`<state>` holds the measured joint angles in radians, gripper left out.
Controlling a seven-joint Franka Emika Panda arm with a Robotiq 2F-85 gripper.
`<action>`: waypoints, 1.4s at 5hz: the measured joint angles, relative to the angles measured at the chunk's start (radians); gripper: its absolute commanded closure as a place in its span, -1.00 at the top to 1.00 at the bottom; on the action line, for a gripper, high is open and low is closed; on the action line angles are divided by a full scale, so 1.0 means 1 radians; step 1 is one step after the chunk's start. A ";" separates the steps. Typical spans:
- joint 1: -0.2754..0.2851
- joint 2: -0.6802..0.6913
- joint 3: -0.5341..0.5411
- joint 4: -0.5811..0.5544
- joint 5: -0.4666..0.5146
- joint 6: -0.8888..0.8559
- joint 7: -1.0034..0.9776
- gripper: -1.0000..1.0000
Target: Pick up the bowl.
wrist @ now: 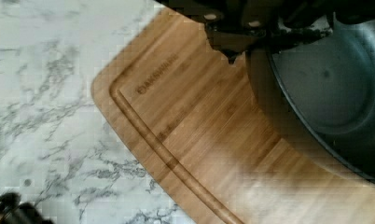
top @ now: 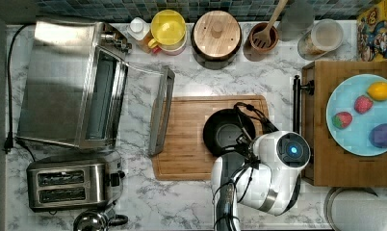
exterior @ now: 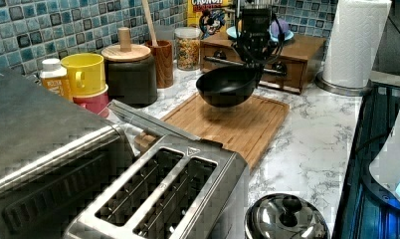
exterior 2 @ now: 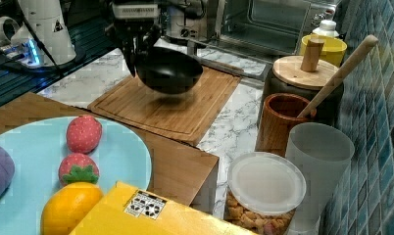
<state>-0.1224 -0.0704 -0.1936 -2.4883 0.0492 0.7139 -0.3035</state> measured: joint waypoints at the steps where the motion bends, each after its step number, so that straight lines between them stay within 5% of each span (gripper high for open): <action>1: 0.012 -0.032 0.021 0.059 0.001 -0.007 -0.009 -1.00; 3: 0.078 -0.050 0.106 0.227 0.013 -0.012 -0.174 -1.00; 5: 0.187 -0.122 0.191 0.258 0.051 -0.095 -0.242 -1.00; 7: 0.222 -0.136 0.212 0.256 0.050 -0.140 -0.242 -1.00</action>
<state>0.0998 -0.2062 0.0185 -2.2324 0.0988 0.5742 -0.5459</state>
